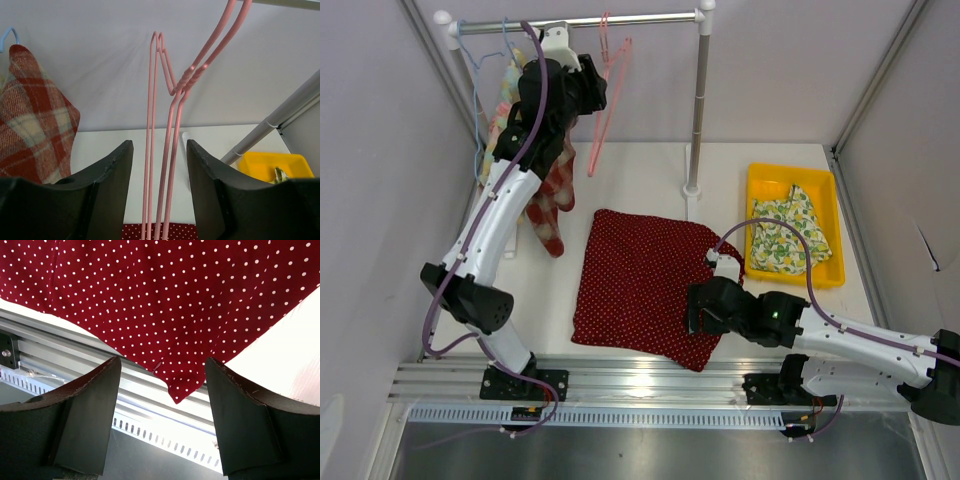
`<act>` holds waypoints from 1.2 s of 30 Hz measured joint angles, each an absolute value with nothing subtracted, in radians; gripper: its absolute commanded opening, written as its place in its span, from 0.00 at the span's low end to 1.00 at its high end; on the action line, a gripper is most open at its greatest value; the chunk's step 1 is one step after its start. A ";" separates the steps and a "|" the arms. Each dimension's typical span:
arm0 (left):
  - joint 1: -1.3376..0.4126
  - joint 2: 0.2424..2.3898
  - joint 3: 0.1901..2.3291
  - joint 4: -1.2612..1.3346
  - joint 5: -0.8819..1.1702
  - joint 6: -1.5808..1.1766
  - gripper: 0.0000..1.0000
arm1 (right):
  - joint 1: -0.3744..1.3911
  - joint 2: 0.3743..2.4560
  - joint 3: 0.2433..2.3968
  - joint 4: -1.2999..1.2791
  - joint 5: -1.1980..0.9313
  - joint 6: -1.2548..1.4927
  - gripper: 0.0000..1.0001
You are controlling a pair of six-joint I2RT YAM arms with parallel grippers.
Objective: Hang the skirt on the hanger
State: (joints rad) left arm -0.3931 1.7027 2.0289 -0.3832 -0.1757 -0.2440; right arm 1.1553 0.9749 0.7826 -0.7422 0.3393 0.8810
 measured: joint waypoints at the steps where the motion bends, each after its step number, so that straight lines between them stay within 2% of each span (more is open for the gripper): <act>1: -0.393 1.703 2.029 -0.383 -0.176 -0.244 0.52 | 1.155 0.975 0.783 -0.742 0.339 0.881 0.73; 27: -0.391 1.765 2.044 -0.397 -0.138 -0.253 0.51 | 1.155 0.976 0.775 -0.741 0.339 0.881 0.73; 32: -0.391 1.783 2.068 -0.404 -0.137 -0.259 0.44 | 1.155 0.976 0.766 -0.740 0.334 0.881 0.72; 36: -0.391 1.805 2.080 -0.412 -0.157 -0.270 0.31 | 1.155 0.976 0.766 -0.740 0.334 0.881 0.71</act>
State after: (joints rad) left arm -0.3912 1.8050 2.0804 -0.4122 -0.1570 -0.2699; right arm 1.1553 0.9756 0.7662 -0.7399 0.3336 0.8814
